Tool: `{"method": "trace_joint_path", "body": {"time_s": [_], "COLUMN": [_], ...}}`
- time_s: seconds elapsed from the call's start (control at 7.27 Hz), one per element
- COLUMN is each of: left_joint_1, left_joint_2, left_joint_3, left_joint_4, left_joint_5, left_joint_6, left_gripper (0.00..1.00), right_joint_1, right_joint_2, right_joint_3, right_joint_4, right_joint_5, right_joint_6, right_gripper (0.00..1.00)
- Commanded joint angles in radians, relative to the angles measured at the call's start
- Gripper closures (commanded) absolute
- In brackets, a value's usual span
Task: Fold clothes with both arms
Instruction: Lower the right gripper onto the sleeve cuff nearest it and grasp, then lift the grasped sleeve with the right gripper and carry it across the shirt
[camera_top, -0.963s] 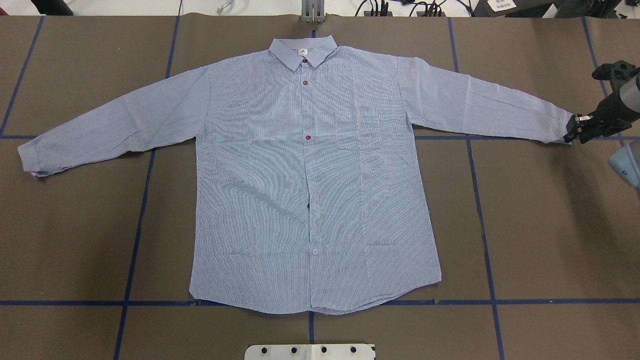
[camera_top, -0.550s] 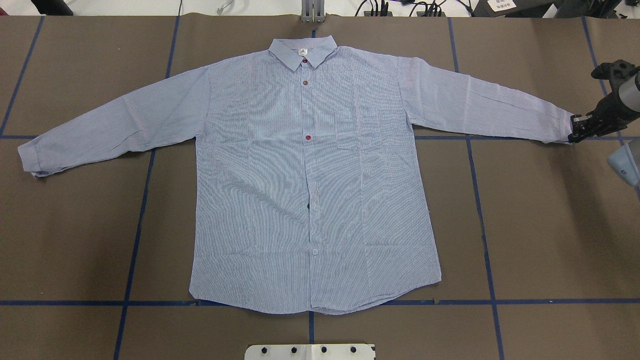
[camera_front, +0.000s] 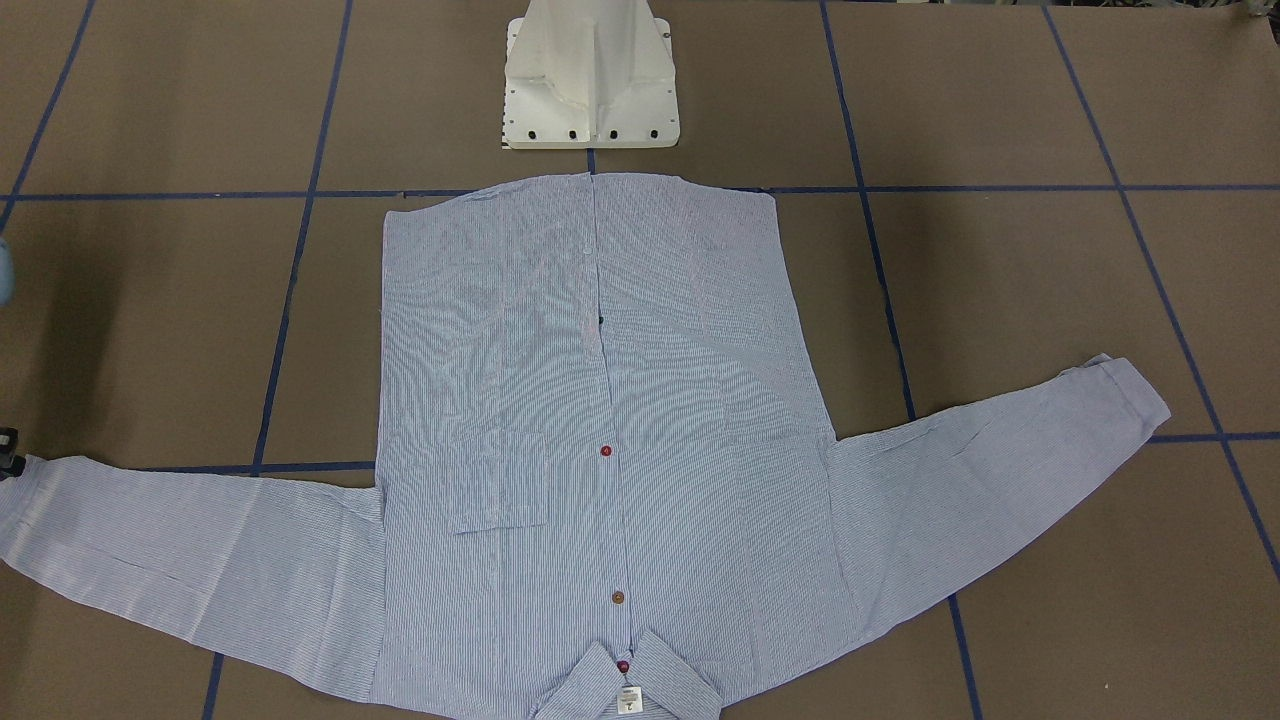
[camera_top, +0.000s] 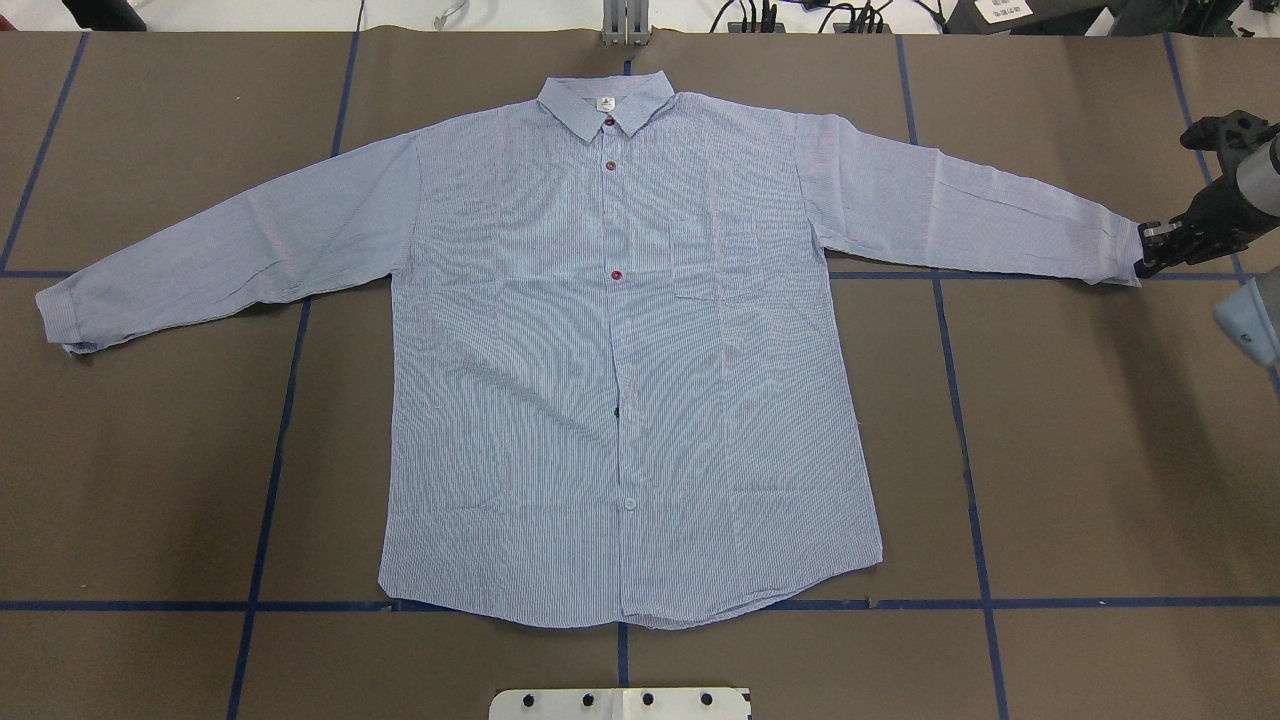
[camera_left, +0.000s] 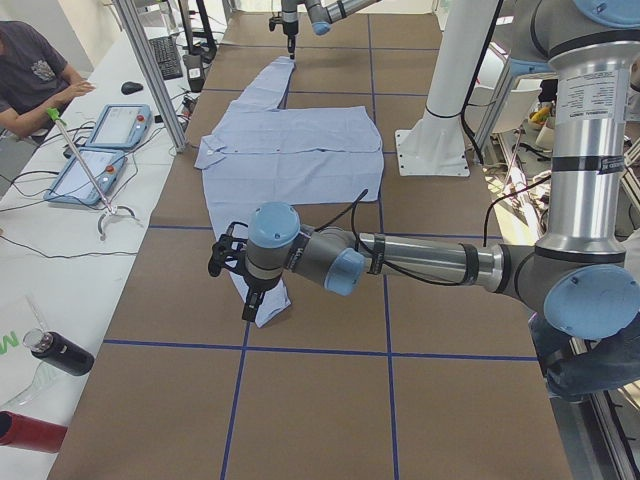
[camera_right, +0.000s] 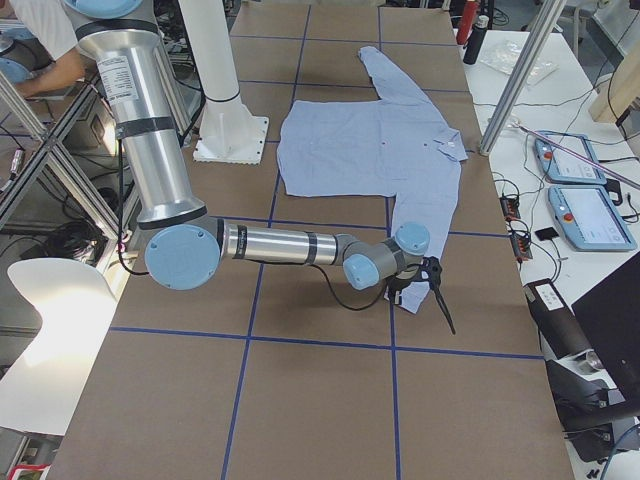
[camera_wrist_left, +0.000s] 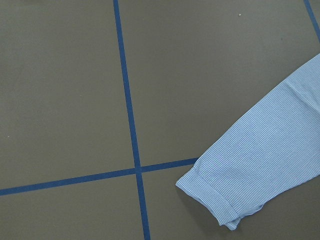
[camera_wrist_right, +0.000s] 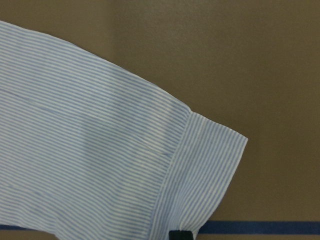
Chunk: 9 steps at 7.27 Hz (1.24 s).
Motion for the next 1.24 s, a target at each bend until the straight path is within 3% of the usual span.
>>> {"method": "trace_joint_path", "body": {"time_s": [0.0, 0.14, 0.55, 0.83, 1.1], "left_joint_1": [0.000, 0.000, 0.000, 0.000, 0.000], "left_joint_2": [0.000, 0.000, 0.002, 0.003, 0.005], "left_joint_3": [-0.003, -0.003, -0.003, -0.003, -0.001], "left_joint_4": [0.000, 0.002, 0.003, 0.003, 0.003], "left_joint_5": [0.000, 0.000, 0.000, -0.002, 0.000], "left_joint_6": [0.000, 0.000, 0.000, 0.000, 0.000], "left_gripper": [0.00, 0.00, 0.00, 0.00, 0.00], "right_joint_1": [0.062, 0.088, 0.044, -0.109, -0.198], "right_joint_2": [0.002, 0.003, 0.118, 0.300, 0.481], "right_joint_3": [0.087, 0.147, 0.232, 0.220, 0.220], "right_joint_4": [0.002, -0.009, -0.012, -0.030, -0.151], "right_joint_5": [0.112, 0.181, 0.188, 0.102, 0.044], "right_joint_6": [-0.002, -0.002, 0.007, 0.019, 0.088], "right_gripper": [1.00, 1.00, 1.00, 1.00, 1.00]}}
